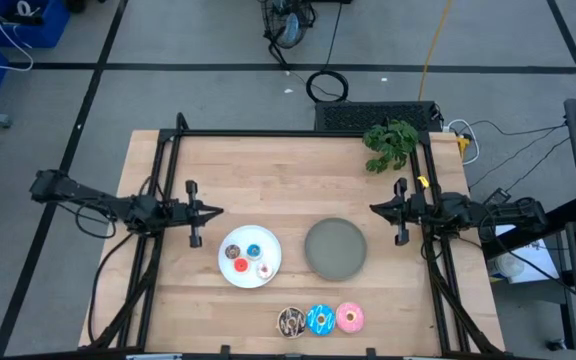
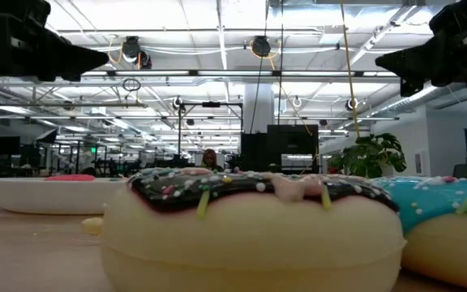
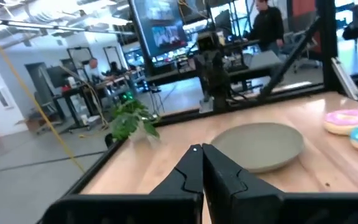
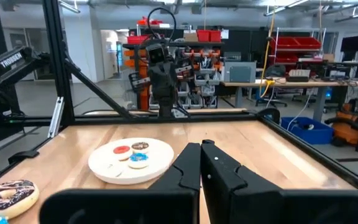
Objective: Pick & Place donuts
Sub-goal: Put the large pink donut on the gray plate
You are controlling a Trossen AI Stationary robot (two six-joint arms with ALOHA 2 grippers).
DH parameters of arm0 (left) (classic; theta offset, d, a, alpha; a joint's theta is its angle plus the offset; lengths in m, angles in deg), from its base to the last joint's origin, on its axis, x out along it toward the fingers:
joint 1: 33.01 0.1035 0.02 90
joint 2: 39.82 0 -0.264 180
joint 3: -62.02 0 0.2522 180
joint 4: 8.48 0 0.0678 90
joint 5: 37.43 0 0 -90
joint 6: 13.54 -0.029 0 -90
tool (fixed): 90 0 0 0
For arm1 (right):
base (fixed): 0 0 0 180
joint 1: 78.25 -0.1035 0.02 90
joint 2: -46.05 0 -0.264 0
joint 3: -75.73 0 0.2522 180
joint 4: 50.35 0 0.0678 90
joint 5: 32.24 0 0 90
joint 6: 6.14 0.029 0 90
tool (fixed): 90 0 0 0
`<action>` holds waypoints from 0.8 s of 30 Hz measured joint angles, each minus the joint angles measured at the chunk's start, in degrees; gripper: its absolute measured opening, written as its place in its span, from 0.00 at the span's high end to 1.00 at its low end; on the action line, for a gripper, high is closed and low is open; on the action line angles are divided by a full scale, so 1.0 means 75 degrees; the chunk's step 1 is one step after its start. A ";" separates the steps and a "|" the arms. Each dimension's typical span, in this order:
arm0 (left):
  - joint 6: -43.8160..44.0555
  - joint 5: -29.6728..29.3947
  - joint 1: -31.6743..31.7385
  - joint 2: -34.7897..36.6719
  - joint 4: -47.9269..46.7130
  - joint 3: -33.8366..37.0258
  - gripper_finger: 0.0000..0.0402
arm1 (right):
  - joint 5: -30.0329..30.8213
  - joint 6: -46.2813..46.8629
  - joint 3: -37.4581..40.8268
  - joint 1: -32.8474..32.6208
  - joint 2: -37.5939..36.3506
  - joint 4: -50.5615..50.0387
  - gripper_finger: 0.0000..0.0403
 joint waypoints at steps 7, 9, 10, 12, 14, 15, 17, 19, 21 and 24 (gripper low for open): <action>-0.0215 0.0050 0.0171 -0.0062 -0.0366 0.0000 0.95 | 0.0000 0.0155 0.0000 0.0000 0.0064 0.0047 1.00; -0.0140 0.0050 0.0195 -0.0067 -0.0237 -0.0001 0.93 | -0.0001 0.0624 0.0000 0.0000 0.0163 -0.0482 1.00; -0.0098 0.0049 0.0207 -0.0067 -0.0180 0.0000 0.92 | -0.0015 0.0839 0.0000 0.0000 0.0249 -0.0577 1.00; -0.0043 0.0050 0.0219 -0.0067 -0.0005 -0.0003 0.90 | -0.0026 0.1067 0.0000 -0.0010 0.0441 -0.0596 1.00; 0.0080 0.0053 0.0219 -0.0060 0.0012 -0.0003 0.90 | -0.0013 0.1219 0.0000 -0.0051 0.0671 -0.0554 1.00; 0.0220 0.0055 0.0216 -0.0062 -0.0010 -0.0003 0.90 | -0.0006 0.1239 0.0000 -0.0074 0.0765 -0.0489 1.00; 0.0244 0.0035 0.0228 -0.0067 0.0160 -0.0003 0.91 | 0.0001 0.1195 0.0000 -0.0107 0.0956 -0.0072 1.00; 0.0085 0.0008 0.0281 -0.0067 0.0585 -0.0009 0.92 | -0.0105 0.1140 0.0000 -0.0129 0.1122 0.0114 1.00; 0.0089 -0.0016 0.0292 -0.0055 0.0610 -0.0017 0.93 | -0.0369 0.1092 0.0000 -0.0160 0.1287 0.0140 1.00; 0.0070 -0.0014 0.0289 -0.0067 0.0201 -0.0015 0.96 | -0.0611 0.1174 0.0000 -0.0174 0.1449 0.0180 1.00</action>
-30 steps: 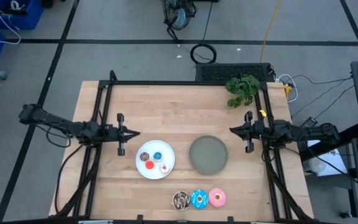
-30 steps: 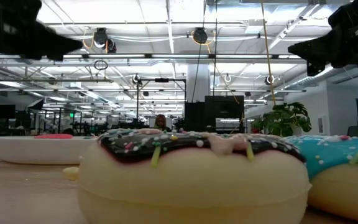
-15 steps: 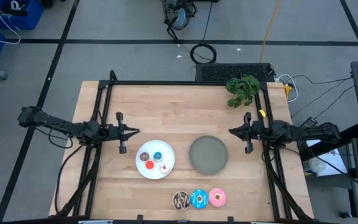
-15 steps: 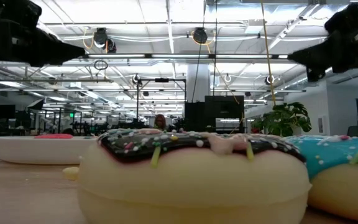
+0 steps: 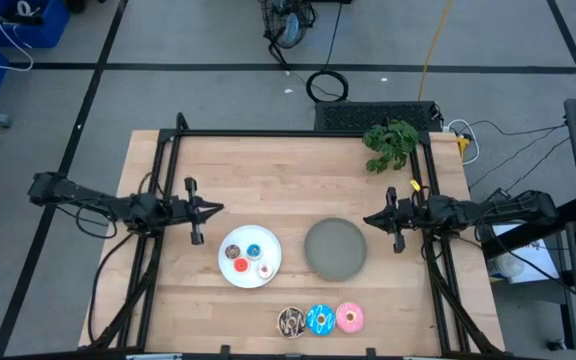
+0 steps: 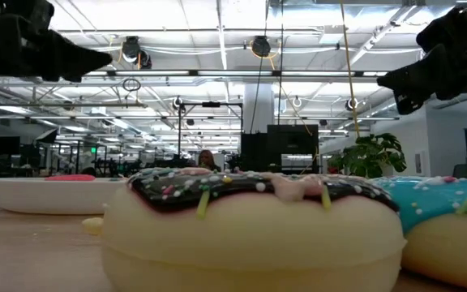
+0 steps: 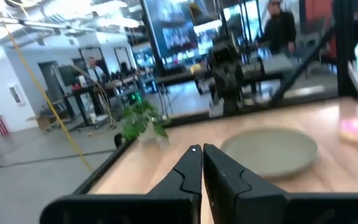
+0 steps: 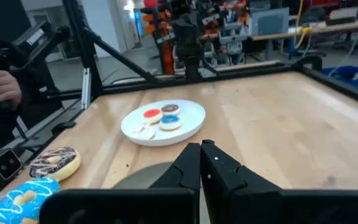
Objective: Pick & Place donuts
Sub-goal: Put the large pink donut on the gray plate
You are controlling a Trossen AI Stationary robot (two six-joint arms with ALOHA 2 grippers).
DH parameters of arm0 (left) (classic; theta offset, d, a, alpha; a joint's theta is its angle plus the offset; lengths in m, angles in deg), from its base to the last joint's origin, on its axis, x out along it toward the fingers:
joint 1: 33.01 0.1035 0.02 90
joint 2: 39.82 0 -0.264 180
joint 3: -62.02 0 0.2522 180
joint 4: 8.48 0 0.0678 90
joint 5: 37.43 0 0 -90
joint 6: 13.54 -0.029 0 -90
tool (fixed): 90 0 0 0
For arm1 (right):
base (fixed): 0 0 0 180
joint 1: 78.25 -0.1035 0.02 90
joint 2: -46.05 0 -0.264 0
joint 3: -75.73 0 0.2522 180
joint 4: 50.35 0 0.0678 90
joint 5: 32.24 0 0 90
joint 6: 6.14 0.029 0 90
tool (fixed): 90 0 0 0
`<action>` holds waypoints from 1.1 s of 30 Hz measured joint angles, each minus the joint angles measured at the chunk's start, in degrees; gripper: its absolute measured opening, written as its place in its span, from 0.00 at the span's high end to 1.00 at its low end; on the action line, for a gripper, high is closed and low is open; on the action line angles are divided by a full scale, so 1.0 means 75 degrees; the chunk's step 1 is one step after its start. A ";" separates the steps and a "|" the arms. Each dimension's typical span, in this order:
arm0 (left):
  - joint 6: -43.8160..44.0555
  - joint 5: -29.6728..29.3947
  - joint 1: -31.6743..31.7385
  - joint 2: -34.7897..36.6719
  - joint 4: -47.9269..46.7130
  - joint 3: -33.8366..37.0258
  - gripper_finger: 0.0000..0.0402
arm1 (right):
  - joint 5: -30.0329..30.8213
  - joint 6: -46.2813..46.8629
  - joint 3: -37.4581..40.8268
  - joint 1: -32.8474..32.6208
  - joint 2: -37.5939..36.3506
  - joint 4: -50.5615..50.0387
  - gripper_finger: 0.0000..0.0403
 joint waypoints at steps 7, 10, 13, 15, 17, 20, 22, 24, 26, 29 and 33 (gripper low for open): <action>-0.0514 -0.0138 0.0000 0.0000 -0.0293 0.0000 0.98 | 0.0002 0.0154 0.0000 0.0002 0.0142 0.0062 1.00; -0.0554 -0.0132 0.0002 0.0000 -0.0257 0.0000 0.94 | 0.0007 0.0154 0.0000 0.0002 0.0200 0.0042 1.00; -0.0775 -0.0135 0.0000 0.0000 -0.0056 0.0000 0.90 | 0.0005 0.0162 0.0000 0.0002 0.0261 0.0024 1.00; -0.0908 -0.0136 0.0002 0.0000 0.0185 0.0000 0.90 | 0.0002 0.0260 0.0000 0.0002 0.0262 0.0029 1.00; -0.0971 -0.0135 0.0003 0.0000 0.0390 0.0000 0.90 | 0.0000 0.0326 0.0000 0.0002 0.0264 0.0092 1.00; -0.1041 -0.0136 0.0000 -0.0001 0.0769 0.0000 0.91 | -0.0020 0.0021 0.0000 0.0002 0.0264 0.0426 1.00; -0.1225 -0.0138 0.0002 0.0000 0.0982 0.0000 0.92 | -0.0067 -0.0190 0.0000 0.0002 0.0264 0.0704 1.00; -0.1258 -0.0138 0.0001 0.0000 0.1011 0.0000 0.94 | -0.0261 -0.0215 -0.0101 -0.0039 0.0270 0.0894 1.00; -0.1276 -0.0138 0.0000 -0.0001 0.0969 0.0000 0.95 | -0.0447 -0.0094 -0.0284 -0.0219 0.0398 0.0889 1.00; -0.1315 -0.0138 0.0003 -0.0003 0.0900 0.0000 0.98 | -0.0294 -0.0018 -0.0532 -0.0736 0.0862 0.0846 1.00; -0.1371 -0.0138 0.0000 0.0000 0.0793 0.0000 0.99 | 0.0572 0.0136 -0.1325 -0.1625 0.2019 0.0915 1.00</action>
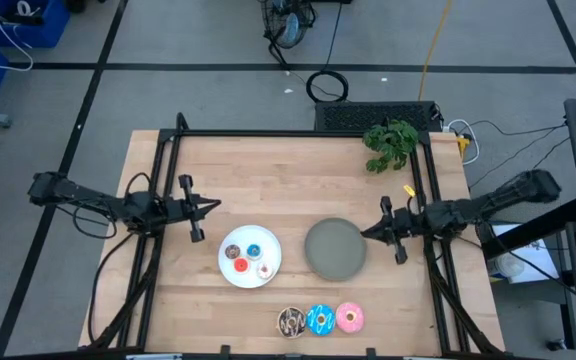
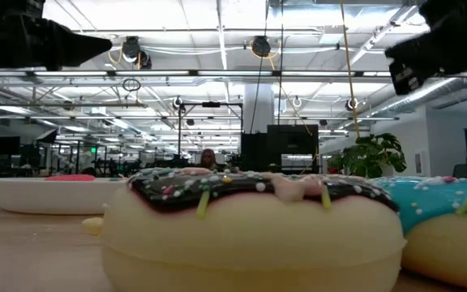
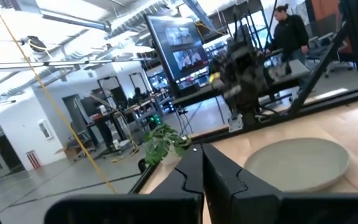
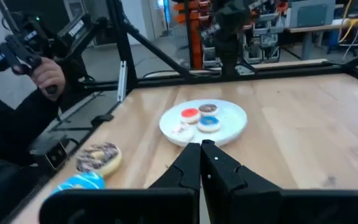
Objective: Pick & Place donuts
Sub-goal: Put the large pink donut on the gray plate
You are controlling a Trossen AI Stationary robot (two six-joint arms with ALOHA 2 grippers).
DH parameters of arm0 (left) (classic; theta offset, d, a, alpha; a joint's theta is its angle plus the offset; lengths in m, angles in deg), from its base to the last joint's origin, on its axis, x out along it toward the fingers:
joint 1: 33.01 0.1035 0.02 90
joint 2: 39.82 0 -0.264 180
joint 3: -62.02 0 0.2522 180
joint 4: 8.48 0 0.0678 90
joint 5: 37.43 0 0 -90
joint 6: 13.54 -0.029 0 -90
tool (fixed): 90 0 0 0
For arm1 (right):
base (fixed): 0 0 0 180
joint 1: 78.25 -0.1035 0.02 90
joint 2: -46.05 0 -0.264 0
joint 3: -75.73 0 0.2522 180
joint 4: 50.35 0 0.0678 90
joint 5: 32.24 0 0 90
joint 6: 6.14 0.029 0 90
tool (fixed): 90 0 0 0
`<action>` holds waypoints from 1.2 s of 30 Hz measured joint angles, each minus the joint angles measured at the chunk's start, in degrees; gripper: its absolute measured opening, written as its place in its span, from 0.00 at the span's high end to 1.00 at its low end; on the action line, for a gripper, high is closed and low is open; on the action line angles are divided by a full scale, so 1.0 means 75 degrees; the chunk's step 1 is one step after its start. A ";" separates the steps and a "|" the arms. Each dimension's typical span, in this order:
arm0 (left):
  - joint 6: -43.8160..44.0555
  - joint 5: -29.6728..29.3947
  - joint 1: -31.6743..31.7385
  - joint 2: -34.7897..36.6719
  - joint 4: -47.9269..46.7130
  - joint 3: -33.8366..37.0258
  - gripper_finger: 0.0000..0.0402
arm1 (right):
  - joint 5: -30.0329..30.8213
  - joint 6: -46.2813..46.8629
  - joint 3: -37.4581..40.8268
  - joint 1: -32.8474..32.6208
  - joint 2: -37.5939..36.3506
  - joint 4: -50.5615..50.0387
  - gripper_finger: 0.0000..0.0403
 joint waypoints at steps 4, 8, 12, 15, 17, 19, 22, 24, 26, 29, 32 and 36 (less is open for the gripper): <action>0.0000 0.0000 0.0000 0.0000 -0.0113 0.0003 0.95 | 0.0972 0.0020 -0.1225 -0.0960 0.1758 -0.0138 1.00; 0.0090 0.0000 0.0002 0.0000 -0.0140 0.0003 0.91 | 0.2074 -0.0265 -0.3055 -0.1875 0.3822 -0.1201 1.00; 0.0190 0.0000 0.0000 -0.0001 -0.0385 0.0003 0.90 | 0.2992 -0.0108 -0.5225 -0.2574 0.5731 -0.3187 1.00; 0.0473 0.0000 0.0000 -0.0003 -0.0503 0.0006 0.91 | 0.3327 0.0525 -0.6920 -0.2925 0.6917 -0.4671 1.00; 0.0721 0.0003 0.0000 0.0000 -0.0524 0.0006 0.92 | 0.3440 0.1227 -0.7939 -0.3093 0.7605 -0.5837 1.00; 0.0961 0.0006 0.0000 0.0000 -0.0518 0.0006 0.92 | 0.3438 0.1974 -0.8782 -0.3268 0.8223 -0.6936 1.00; 0.1190 0.0007 0.0000 -0.0002 -0.0518 0.0006 0.92 | 0.3216 0.2751 -0.9831 -0.3553 0.9071 -0.8157 1.00; 0.1238 0.0009 0.0000 -0.0003 -0.0518 0.0006 0.91 | 0.2988 0.3078 -1.0412 -0.3732 0.9603 -0.8868 1.00; 0.1193 0.0011 0.0000 -0.0002 -0.0517 0.0006 0.91 | 0.2680 0.3588 -1.0870 -0.3843 1.0020 -0.9566 1.00; 0.1105 0.0010 0.0000 0.0000 -0.0511 0.0006 0.91 | 0.2417 0.4479 -1.1126 -0.3901 1.0320 -0.9987 1.00; 0.1084 0.0006 0.0000 -0.0003 -0.0512 0.0006 0.91 | 0.2077 0.5169 -1.1020 -0.3884 1.0392 -0.9893 0.96; 0.1055 0.0006 0.0000 -0.0003 -0.0510 0.0006 0.91 | 0.1677 0.5607 -1.0759 -0.3831 1.0392 -0.9790 0.85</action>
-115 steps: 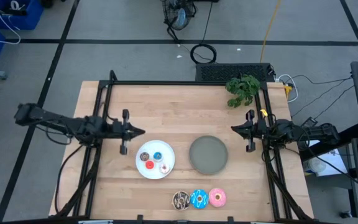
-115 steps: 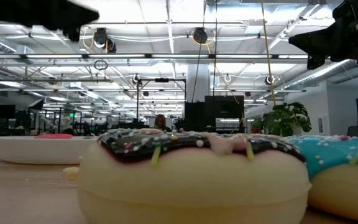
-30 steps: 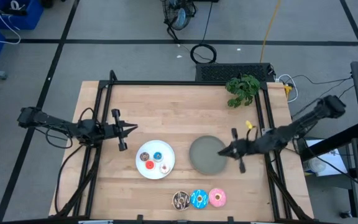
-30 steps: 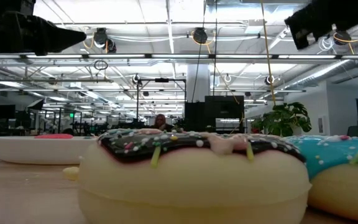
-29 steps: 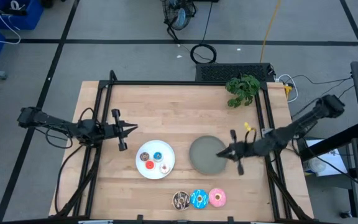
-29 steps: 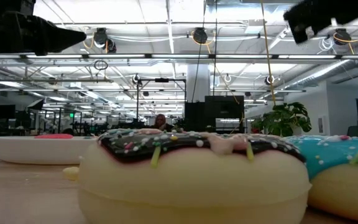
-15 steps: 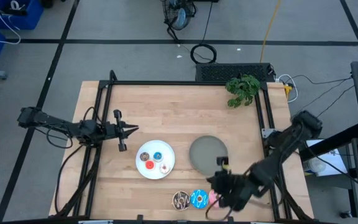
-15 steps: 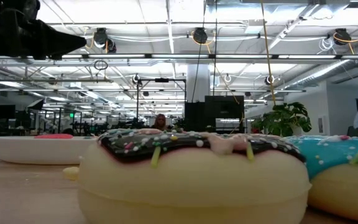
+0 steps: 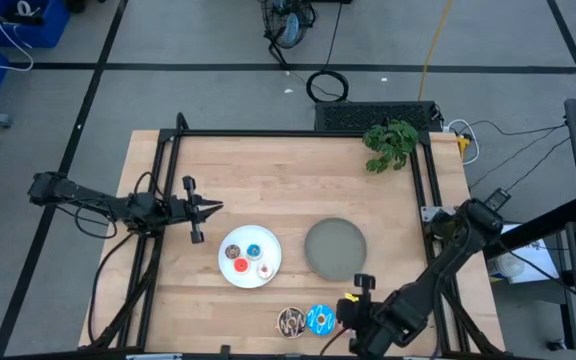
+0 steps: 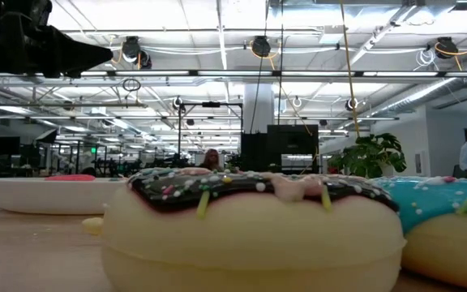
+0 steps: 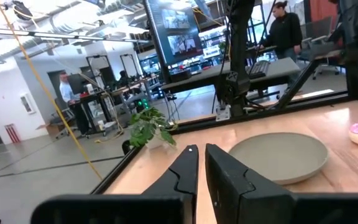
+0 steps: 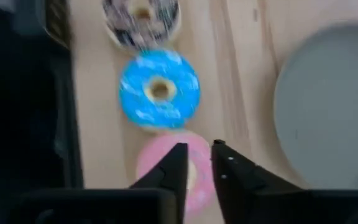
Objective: Pick & Place donuts
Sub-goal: Put the large pink donut on the gray plate
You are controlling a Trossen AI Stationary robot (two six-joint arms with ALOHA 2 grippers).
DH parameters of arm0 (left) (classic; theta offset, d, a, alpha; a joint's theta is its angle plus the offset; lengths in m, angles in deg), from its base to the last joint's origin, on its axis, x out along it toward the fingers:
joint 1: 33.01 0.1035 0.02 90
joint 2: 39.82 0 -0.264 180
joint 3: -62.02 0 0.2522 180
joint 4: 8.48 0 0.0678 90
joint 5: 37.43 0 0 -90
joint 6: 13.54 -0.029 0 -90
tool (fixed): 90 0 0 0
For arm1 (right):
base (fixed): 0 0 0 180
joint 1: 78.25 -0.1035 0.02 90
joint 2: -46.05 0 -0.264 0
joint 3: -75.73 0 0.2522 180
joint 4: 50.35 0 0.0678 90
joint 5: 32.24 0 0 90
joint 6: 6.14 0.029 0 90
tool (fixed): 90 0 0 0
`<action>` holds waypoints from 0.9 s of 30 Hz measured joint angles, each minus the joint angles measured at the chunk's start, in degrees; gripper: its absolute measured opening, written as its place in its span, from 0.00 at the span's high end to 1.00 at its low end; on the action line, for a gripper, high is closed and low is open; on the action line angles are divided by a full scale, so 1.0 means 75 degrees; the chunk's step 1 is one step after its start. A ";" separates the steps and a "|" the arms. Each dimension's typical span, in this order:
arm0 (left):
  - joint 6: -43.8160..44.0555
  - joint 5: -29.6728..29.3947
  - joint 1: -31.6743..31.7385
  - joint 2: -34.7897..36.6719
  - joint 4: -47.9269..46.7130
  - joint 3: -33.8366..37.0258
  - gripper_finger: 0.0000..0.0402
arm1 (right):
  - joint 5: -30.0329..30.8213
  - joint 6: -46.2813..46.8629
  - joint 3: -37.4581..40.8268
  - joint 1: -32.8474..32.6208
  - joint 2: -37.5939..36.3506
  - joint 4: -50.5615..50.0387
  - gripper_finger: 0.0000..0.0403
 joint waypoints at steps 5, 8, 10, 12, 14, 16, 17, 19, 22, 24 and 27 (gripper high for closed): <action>-0.0010 -0.0002 0.0000 0.0000 0.0000 0.0000 0.91 | -0.0481 0.0086 0.0527 0.0028 0.0001 0.0323 0.67; -0.0120 -0.0003 0.0000 0.0001 0.0001 0.0000 0.91 | -0.0816 0.0312 0.0867 0.0039 0.0001 0.0667 0.60; -0.0205 -0.0003 0.0000 0.0000 0.0003 0.0000 0.91 | -0.0855 0.0467 0.1020 0.0092 0.0001 0.0727 0.56; -0.0218 -0.0003 0.0000 0.0001 0.0003 0.0000 0.91 | -0.0868 0.0529 0.1144 0.0171 0.0001 0.0730 0.54; -0.0273 -0.0003 0.0000 0.0003 0.0014 0.0000 0.91 | -0.0902 0.0500 0.1282 0.0248 0.0001 0.0798 0.52; -0.0324 -0.0003 0.0000 0.0003 0.0015 0.0000 0.91 | -0.1032 0.0380 0.1455 0.0308 0.0001 0.0962 0.52; -0.0330 -0.0003 0.0000 0.0003 0.0015 0.0000 0.91 | -0.1047 0.0320 0.1547 0.0321 0.0001 0.1028 0.52; -0.0332 -0.0003 0.0000 0.0003 0.0015 0.0000 0.91 | -0.1059 0.0286 0.1741 0.0349 0.0001 0.1116 0.52; -0.0332 -0.0003 0.0000 0.0003 0.0014 0.0000 0.91 | -0.1309 0.0293 0.2070 0.0388 0.0001 0.1306 0.53; -0.0332 -0.0003 0.0000 0.0002 0.0010 0.0000 0.91 | -0.1467 0.0294 0.2233 0.0396 0.0001 0.1548 0.53; -0.0332 -0.0003 0.0000 0.0003 -0.0047 0.0000 0.91 | -0.1490 0.0211 0.2481 0.0393 0.0001 0.2209 0.53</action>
